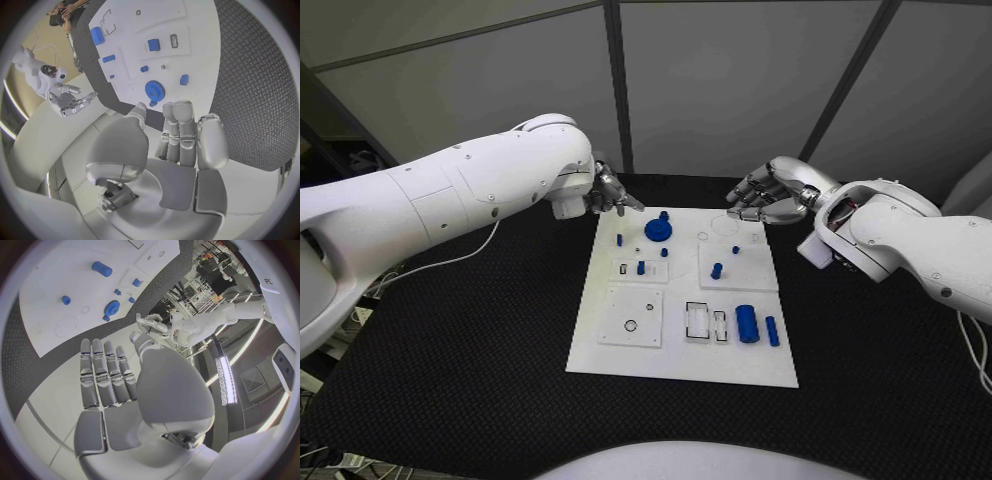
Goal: Assemble the parts on the task board
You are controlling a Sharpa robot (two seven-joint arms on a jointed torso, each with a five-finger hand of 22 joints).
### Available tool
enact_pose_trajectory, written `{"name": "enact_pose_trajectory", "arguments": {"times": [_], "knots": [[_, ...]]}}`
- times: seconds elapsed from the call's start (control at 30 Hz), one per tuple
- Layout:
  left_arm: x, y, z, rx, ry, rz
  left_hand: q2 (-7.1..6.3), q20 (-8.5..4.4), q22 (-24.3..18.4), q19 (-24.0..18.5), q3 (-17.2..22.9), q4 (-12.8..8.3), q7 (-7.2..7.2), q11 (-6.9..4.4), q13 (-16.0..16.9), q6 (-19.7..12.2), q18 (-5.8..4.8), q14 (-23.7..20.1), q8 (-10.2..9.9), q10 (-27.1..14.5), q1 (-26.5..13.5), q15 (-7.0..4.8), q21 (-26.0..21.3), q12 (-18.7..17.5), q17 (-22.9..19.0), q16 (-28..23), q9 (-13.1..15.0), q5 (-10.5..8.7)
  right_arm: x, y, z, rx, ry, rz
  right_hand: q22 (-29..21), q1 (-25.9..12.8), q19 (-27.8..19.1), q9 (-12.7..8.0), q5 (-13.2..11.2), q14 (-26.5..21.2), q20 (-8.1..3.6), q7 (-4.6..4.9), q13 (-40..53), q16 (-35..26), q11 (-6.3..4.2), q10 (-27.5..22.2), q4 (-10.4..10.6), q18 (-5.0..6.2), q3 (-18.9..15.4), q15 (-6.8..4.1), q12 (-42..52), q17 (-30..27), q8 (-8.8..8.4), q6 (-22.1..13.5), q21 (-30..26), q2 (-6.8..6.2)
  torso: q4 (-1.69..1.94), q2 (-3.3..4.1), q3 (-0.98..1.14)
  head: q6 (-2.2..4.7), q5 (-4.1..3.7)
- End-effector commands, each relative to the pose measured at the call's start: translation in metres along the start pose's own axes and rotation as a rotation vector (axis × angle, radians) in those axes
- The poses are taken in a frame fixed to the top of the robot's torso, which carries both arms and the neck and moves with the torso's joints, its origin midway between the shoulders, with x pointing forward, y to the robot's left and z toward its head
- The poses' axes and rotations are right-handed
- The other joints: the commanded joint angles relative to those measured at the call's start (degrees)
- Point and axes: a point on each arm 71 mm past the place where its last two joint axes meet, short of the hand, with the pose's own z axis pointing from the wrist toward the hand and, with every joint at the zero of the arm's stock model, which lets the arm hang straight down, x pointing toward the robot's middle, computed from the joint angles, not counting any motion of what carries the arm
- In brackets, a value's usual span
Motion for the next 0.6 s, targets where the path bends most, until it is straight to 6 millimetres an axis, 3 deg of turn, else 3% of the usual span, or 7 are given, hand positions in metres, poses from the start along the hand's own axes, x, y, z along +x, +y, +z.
{"name": "enact_pose_trajectory", "arguments": {"times": [0.03, 0.6], "knots": [[0.002, 0.004, 0.006, -0.015, 0.047, 0.057, 0.17, 0.20, 0.23, 0.16, -0.41, -0.06, 0.20, 0.28, 0.22, 0.35, -7.62, 0.10, -0.27, 0.04, 0.59, 0.49, 0.28, 0.32, 0.10, 0.06, -0.14, 0.19, 0.000, 0.002, 0.000, -0.010, 0.001, 0.003, -0.13, 0.24, 0.55, 0.07, 0.37, 0.34, -0.13, -0.10, -0.13, 0.13, -0.42, -0.02, -0.23, 0.73, -0.23, -0.38, 0.24, -0.10, 0.39, 0.33, -0.41, 0.44, -0.14, 0.08, 0.00, -0.03, 0.18], [0.014, 0.014, 0.026, -0.068, 0.084, 0.086, 1.18, 0.18, 1.76, 0.81, -1.63, 0.28, -0.02, 0.10, 1.06, 1.81, -7.93, 0.46, -0.69, 0.71, 1.56, 0.38, 1.42, 1.52, 0.66, 0.79, -1.09, 0.32, 0.000, 0.004, 0.001, -0.017, -0.004, 0.002, -0.34, 0.43, 1.44, 0.02, 0.45, 1.31, -0.39, -0.15, -0.42, 0.51, -0.50, 0.01, -0.38, 0.76, -0.11, -0.65, 0.27, -0.22, 0.42, 0.41, -0.48, 0.49, -0.02, -0.03, -0.02, 0.00, -0.04]]}}
